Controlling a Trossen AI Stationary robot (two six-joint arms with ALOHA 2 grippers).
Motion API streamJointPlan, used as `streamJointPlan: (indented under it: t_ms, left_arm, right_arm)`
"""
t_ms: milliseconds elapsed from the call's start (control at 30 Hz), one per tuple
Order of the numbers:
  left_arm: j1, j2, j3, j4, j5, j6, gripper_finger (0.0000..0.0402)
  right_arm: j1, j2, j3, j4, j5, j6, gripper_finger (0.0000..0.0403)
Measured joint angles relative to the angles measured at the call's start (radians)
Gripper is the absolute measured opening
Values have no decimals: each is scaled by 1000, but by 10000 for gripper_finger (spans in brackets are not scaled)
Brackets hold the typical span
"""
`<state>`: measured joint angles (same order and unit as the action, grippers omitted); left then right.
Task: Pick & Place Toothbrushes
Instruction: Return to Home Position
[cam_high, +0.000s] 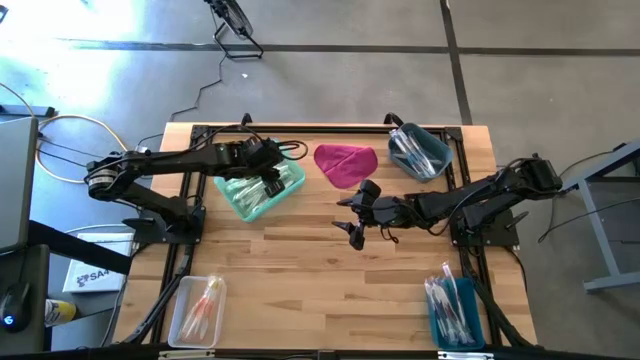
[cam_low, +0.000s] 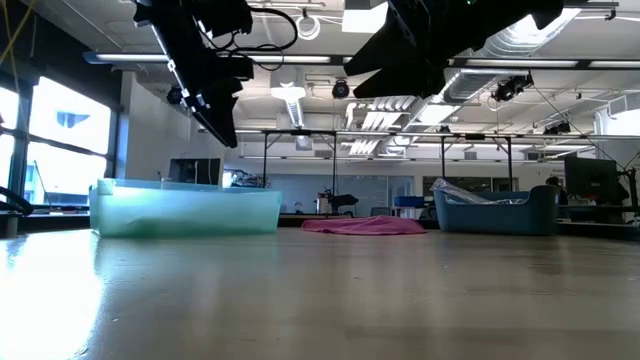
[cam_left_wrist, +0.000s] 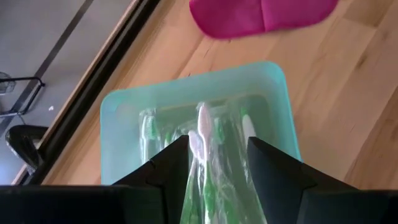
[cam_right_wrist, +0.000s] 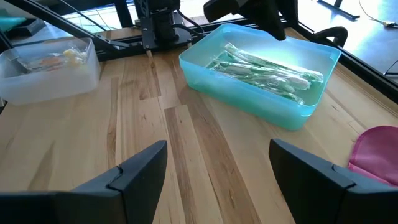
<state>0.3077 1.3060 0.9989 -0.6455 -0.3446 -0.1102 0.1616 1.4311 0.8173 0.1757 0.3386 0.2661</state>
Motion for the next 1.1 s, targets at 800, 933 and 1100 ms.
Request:
streamJointPlan:
  t_ms: [800,933,1100]
  left_arm:
    - [0,0,0,77,23,31,67]
    - [0,0,0,77,23,28,21]
    - [0,0,0,81,23,28,7]
  right_arm:
    - [-1,0,0,0,3,-38,66]
    - [-1,0,0,0,3,-38,16]
    - [-1,0,0,0,3,-39,7]
